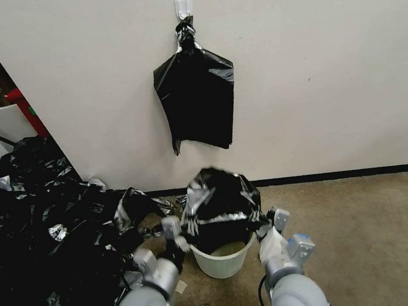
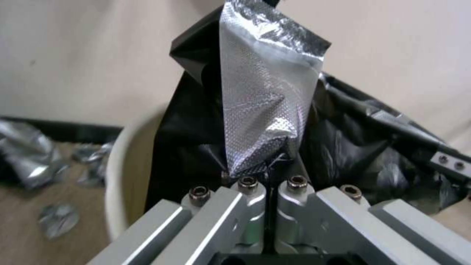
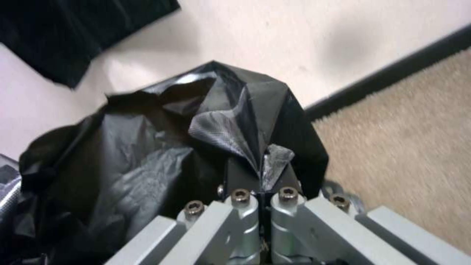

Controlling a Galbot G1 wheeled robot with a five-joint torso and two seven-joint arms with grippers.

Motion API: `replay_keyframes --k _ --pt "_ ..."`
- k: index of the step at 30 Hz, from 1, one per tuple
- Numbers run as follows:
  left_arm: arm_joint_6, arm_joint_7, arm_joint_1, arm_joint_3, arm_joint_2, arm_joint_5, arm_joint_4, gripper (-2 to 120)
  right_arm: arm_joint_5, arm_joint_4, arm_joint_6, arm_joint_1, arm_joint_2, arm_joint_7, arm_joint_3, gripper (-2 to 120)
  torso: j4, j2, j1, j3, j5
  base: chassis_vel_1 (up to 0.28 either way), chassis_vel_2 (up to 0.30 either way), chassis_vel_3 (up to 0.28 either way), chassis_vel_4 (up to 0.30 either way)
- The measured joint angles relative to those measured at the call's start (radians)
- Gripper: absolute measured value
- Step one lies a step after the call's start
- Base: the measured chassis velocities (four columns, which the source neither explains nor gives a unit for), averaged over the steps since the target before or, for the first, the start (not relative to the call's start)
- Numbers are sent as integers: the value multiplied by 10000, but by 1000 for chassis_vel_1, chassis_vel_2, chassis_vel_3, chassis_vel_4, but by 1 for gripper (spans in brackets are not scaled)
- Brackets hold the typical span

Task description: Place a trash bag onto the trash bin.

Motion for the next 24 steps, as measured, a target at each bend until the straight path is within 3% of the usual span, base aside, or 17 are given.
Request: replay_keyframes --k 7,10,13,18,24 --pt "-319 -1304 891 376 175 1282 -769 0 378 583 -91 -412 -576 789 -728 0 0 0 0 -1 1 0 0 0 0" --pt "-196 -1837 1161 464 284 1568 -1102 0 714 904 -218 -522 -823 1033 -918 0 0 0 0 -1 1 0 0 0 0" --pt "233 -2770 1458 667 349 1732 -1436 0 1191 1161 -441 -567 -1096 1396 -1064 0 0 0 0 -1 0 0 0 0 0" --pt "795 -3653 1436 849 220 1764 -1457 0 1323 925 -583 -358 -1184 1595 -1176 0 0 0 0 0 2 0 0 0 0" --pt "1151 -4221 1253 985 194 1631 -1164 0 1264 631 -766 -210 -1269 1701 -1286 0 -1 0 0 0 -1 0 0 0 0"
